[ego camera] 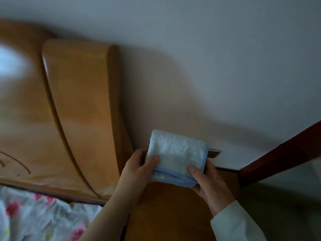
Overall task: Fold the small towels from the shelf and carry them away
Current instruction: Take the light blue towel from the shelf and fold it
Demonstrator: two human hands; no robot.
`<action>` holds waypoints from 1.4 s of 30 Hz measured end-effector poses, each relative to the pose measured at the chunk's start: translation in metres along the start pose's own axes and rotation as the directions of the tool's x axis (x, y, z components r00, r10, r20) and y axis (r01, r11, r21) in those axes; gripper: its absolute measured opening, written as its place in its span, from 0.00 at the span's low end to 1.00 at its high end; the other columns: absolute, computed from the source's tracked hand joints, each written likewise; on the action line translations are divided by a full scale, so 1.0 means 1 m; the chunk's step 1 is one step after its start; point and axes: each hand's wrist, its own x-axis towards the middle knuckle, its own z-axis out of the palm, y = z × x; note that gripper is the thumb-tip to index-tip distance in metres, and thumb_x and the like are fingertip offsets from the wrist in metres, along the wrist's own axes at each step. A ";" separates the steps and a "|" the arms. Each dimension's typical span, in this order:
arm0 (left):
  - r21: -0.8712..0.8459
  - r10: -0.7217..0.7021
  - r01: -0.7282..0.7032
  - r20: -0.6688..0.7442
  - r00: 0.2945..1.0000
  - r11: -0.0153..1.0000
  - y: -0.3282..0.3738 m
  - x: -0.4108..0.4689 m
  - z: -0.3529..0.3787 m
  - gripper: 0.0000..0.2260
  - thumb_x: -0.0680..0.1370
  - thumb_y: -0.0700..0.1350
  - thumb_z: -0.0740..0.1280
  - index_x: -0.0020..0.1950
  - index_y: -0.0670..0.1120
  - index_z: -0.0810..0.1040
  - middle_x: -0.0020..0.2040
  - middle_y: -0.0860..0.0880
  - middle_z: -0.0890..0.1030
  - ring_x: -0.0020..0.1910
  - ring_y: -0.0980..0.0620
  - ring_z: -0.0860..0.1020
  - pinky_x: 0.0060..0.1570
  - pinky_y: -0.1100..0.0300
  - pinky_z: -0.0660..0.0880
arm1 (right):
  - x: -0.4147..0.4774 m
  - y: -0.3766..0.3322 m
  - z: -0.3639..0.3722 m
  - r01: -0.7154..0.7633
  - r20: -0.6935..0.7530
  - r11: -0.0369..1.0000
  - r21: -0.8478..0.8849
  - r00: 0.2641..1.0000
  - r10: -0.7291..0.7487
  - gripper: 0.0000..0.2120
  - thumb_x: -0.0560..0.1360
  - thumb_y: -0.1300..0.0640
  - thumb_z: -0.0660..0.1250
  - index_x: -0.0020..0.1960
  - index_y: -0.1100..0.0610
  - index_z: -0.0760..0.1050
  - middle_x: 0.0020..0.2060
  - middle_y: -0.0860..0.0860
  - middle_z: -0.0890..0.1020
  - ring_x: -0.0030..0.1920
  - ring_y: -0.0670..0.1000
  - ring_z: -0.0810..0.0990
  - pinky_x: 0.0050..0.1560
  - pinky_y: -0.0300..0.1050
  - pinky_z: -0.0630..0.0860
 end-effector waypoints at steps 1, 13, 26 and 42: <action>0.005 -0.013 0.013 -0.009 1.000 1.000 -0.013 0.012 0.002 0.07 0.78 0.53 0.72 0.55 0.59 0.79 0.48 0.52 0.87 0.48 0.48 0.86 0.54 0.42 0.83 | 0.011 0.012 -0.001 -0.006 -0.002 1.000 -0.002 1.000 0.006 0.25 0.66 0.44 0.73 0.63 0.38 0.75 0.55 0.42 0.86 0.58 0.49 0.85 0.64 0.56 0.79; -0.040 -0.184 0.181 -0.119 0.976 0.983 -0.175 0.124 0.015 0.14 0.80 0.49 0.70 0.65 0.57 0.76 0.56 0.51 0.83 0.54 0.47 0.83 0.57 0.43 0.82 | 0.116 0.152 -0.014 -0.111 -0.050 0.994 -0.003 0.993 0.111 0.24 0.73 0.49 0.73 0.68 0.41 0.73 0.59 0.45 0.84 0.56 0.47 0.85 0.59 0.48 0.82; -0.069 -0.172 0.165 -0.106 0.979 0.984 -0.235 0.177 0.034 0.09 0.82 0.41 0.67 0.60 0.53 0.79 0.55 0.51 0.83 0.54 0.53 0.82 0.45 0.61 0.80 | 0.177 0.217 -0.022 -0.129 -0.114 0.991 0.025 0.985 0.131 0.21 0.78 0.59 0.70 0.69 0.46 0.73 0.59 0.49 0.84 0.53 0.44 0.86 0.47 0.35 0.82; 0.003 -0.043 0.043 -0.113 0.993 0.999 -0.221 0.164 0.034 0.10 0.80 0.39 0.69 0.55 0.55 0.80 0.53 0.57 0.84 0.49 0.64 0.82 0.44 0.69 0.76 | 0.159 0.193 -0.027 0.015 -0.184 0.998 -0.064 0.983 -0.027 0.23 0.75 0.53 0.74 0.65 0.36 0.73 0.60 0.35 0.80 0.62 0.37 0.78 0.54 0.35 0.74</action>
